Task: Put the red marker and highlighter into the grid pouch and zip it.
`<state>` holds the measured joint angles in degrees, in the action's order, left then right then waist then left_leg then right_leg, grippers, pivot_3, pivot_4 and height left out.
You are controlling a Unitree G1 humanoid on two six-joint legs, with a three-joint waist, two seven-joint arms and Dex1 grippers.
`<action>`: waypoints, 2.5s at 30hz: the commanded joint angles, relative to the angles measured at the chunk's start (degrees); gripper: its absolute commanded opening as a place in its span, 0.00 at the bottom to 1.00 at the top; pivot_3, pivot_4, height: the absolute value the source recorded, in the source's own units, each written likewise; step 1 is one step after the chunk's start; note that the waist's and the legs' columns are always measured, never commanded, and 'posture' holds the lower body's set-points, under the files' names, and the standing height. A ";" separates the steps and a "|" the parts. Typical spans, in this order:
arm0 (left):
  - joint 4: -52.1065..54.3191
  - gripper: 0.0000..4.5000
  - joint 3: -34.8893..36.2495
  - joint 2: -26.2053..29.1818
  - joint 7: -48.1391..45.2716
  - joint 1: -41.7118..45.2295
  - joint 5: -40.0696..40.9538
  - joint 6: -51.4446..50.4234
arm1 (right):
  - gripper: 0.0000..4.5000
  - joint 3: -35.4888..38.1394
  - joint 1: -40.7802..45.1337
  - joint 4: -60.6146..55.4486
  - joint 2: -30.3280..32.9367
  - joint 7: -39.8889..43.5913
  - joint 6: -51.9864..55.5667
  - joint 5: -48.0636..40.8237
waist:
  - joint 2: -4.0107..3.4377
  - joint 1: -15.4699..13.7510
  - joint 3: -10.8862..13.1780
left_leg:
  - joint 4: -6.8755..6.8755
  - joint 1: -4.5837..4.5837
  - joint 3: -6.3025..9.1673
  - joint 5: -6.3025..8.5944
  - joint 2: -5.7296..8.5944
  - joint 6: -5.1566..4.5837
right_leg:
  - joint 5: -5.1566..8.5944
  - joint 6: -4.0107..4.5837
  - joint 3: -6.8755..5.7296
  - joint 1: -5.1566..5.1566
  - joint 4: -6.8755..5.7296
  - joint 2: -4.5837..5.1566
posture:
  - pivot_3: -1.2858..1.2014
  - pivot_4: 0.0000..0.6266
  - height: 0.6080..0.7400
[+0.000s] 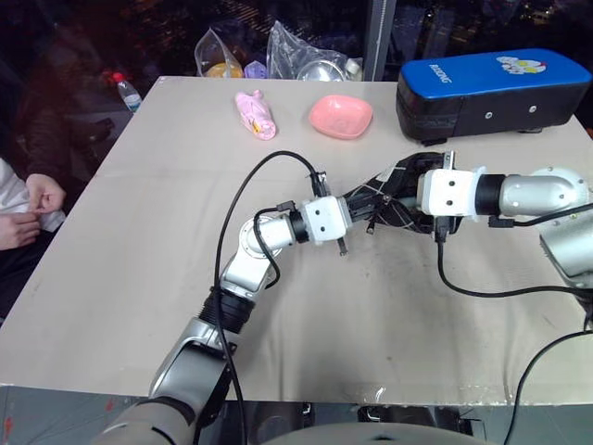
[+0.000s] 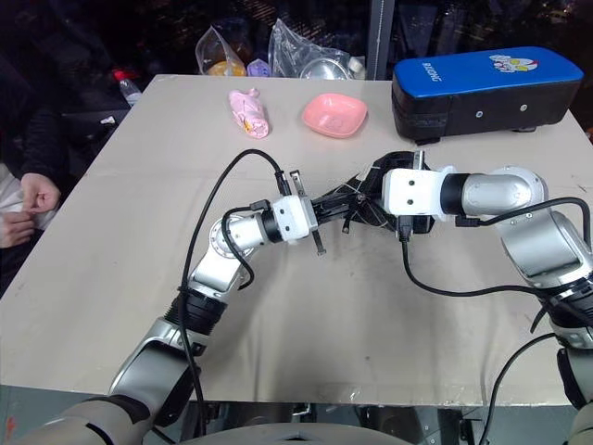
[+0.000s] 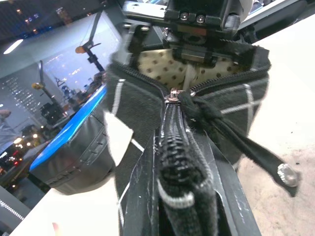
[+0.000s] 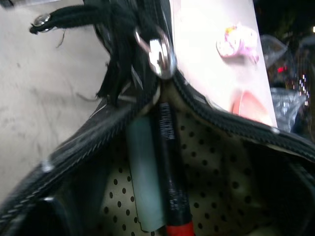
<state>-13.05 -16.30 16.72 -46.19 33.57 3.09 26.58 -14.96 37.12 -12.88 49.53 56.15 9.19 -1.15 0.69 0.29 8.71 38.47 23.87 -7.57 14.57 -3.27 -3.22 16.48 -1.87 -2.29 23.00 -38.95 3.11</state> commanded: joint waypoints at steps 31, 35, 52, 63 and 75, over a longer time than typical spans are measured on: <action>-0.17 0.00 3.94 -0.94 2.61 -1.12 0.93 -2.19 | 0.59 21.44 -13.27 -25.31 -11.84 -18.43 61.46 -46.24 | 0.06 -0.14 -0.04 | 0.03 0.01 0.33 0.01 0.05 -0.03 | -0.01 0.03 -0.06 -0.19 -0.05 0.44 | 0.52 0.24 1.00; -0.02 0.00 3.71 -0.99 2.14 -1.57 1.04 -2.26 | 0.59 23.91 -11.69 -20.98 -22.16 -28.60 64.19 -47.32 | 0.07 0.08 -0.05 | 0.04 0.00 0.34 0.01 0.07 -0.03 | -0.01 0.02 -0.06 -0.20 -0.04 0.37 | 0.52 0.24 1.00; 0.45 0.00 3.56 -1.11 1.81 -2.50 0.33 -2.19 | 0.40 31.14 -3.48 -15.25 -37.73 -48.22 71.97 -56.49 | 0.06 0.32 -0.05 | -0.02 0.02 0.31 0.01 0.04 -0.02 | -0.01 0.02 -0.01 -0.18 0.01 0.07 | 0.52 0.24 1.00; 0.76 0.00 3.62 -1.15 1.88 -3.21 -0.17 -2.21 | 0.00 37.64 -2.17 -11.99 -41.64 -58.00 72.48 -61.08 | 0.05 0.39 -0.05 | -0.06 0.03 0.28 0.01 0.02 -0.02 | -0.01 0.02 0.01 -0.16 0.02 0.06 | 0.52 0.24 1.00; 0.22 0.00 4.45 -0.37 2.55 -3.37 -0.32 -2.00 | 0.00 45.68 -2.03 -9.29 -40.95 -73.87 66.54 -66.14 | 0.05 0.49 -0.05 | -0.11 0.04 0.24 0.01 0.02 -0.02 | -0.01 0.02 0.04 -0.10 0.02 0.05 | 0.52 0.24 1.00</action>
<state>-14.75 -11.92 16.15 -43.57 30.14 2.37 23.21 27.62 34.10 -21.60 7.47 -14.42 79.54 -67.95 0.74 0.78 8.66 38.35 23.91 -7.35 14.58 -3.26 -3.23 16.47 -1.85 -2.24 22.90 -38.93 3.16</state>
